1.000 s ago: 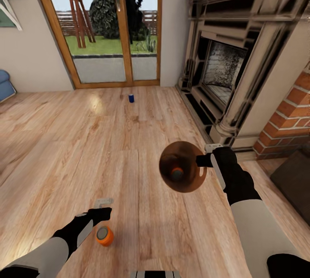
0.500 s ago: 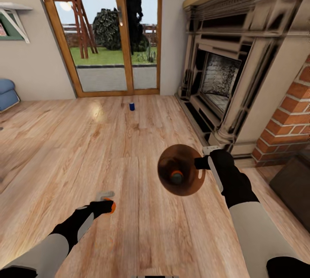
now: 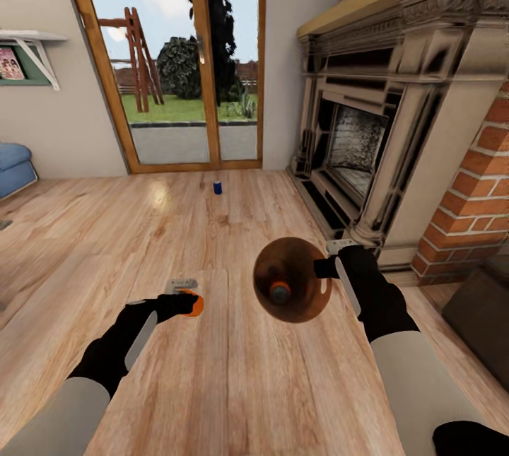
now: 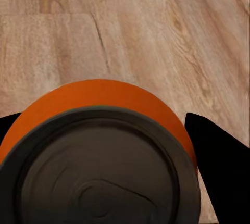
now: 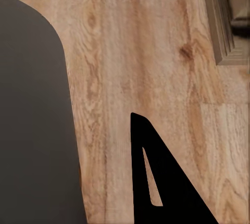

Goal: Put the three can of soda from the living room inside the tash can in the kitchen.

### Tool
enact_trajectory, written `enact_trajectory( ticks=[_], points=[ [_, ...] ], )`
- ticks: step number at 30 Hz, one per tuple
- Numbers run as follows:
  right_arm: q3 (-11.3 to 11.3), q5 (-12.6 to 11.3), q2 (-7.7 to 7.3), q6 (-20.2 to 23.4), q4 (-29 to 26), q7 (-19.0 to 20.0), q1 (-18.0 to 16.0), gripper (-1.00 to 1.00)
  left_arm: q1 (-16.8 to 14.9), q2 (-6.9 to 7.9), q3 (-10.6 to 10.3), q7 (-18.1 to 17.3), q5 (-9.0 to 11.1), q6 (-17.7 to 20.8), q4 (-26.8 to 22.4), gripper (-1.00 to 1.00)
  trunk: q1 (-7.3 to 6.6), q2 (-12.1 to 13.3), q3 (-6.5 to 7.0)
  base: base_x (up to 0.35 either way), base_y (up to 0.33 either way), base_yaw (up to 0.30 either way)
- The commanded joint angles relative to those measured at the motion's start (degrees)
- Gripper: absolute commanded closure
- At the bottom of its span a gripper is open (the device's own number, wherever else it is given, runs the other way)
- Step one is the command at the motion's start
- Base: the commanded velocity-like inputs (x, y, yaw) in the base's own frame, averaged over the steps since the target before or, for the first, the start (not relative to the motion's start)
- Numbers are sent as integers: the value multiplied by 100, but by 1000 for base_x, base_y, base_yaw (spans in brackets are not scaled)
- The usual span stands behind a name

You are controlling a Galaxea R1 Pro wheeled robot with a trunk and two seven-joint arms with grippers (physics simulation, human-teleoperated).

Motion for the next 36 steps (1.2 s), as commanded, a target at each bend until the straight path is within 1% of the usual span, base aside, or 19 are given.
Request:
enact_trajectory(
  ticks=[1,4,7,9,11,12,14,15,17,19,21,23,24,25,27,28,29,32,36],
  points=[
    [1,-30,9,0,0,-42,-1,100,120,10,8,-5,-15,313,-429,100,-2,2,23,0,0,0],
    [1,-30,13,0,3,-66,-1,100,284,50,11,-8,-11,605,-915,100,-10,6,89,0,0,0],
    [1,-31,16,0,118,-84,-1,100,576,131,41,-10,-3,1087,-1792,100,-18,10,156,0,0,0],
    [1,-32,17,0,160,-87,-1,100,648,145,75,-10,-1,1195,-2017,100,-23,13,200,0,0,0],
    [1,-32,16,0,204,-89,-1,100,734,163,169,-32,1,1379,-2423,100,-28,15,245,0,0,0],
    [1,-32,18,0,211,-89,-1,100,756,174,196,-58,1,1433,-2527,100,-31,17,267,0,0,0],
    [9,-32,34,0,268,-90,-1,100,868,244,365,-264,2,1630,-2922,100,-36,19,311,0,0,0],
    [20,-32,39,0,305,-90,-1,100,888,262,423,-327,2,1683,-3007,100,-38,21,333,0,0,0],
    [75,-32,57,0,471,-91,-1,100,936,304,619,-534,2,1898,-3272,100,-43,23,377,0,0,0],
    [93,-32,61,0,534,-91,-1,100,948,317,677,-615,2,1973,-3356,100,-49,26,422,0,0,0],
    [116,-32,72,0,619,-91,-1,100,961,331,743,-827,2,2057,-3444,100,-54,29,466,0,0,0],
    [176,-32,95,0,705,-91,-1,100,966,338,795,-1244,2,2095,-3485,100,-59,31,510,0,0,0],
    [193,-32,102,0,734,-91,-1,100,966,340,816,-1364,2,2103,-3492,100,-62,33,533,0,0,0],
    [219,-32,116,0,798,-91,-1,100,967,341,867,-1581,2,2114,-3505,100,-64,34,555,0,0,0],
    [246,-32,139,0,891,-91,-1,100,969,339,932,-1827,2,2215,-3565,100,-69,37,599,0,0,0],
    [253,-32,157,0,917,-91,-1,100,969,336,946,-1893,2,2298,-3591,100,-72,38,621,0,0,0],
    [261,-32,206,0,945,-94,-1,100,969,334,959,-1971,6,2380,-3621,100,-74,39,643,0,0,0],
    [302,-29,278,0,1055,-101,-1,100,969,332,963,-2128,9,2487,-3644,100,-82,43,710,0,0,0],
    [390,-31,308,0,1156,-180,-1,100,969,331,949,-2260,10,2653,-3679,100,-92,49,798,0,0,0]
  ],
)
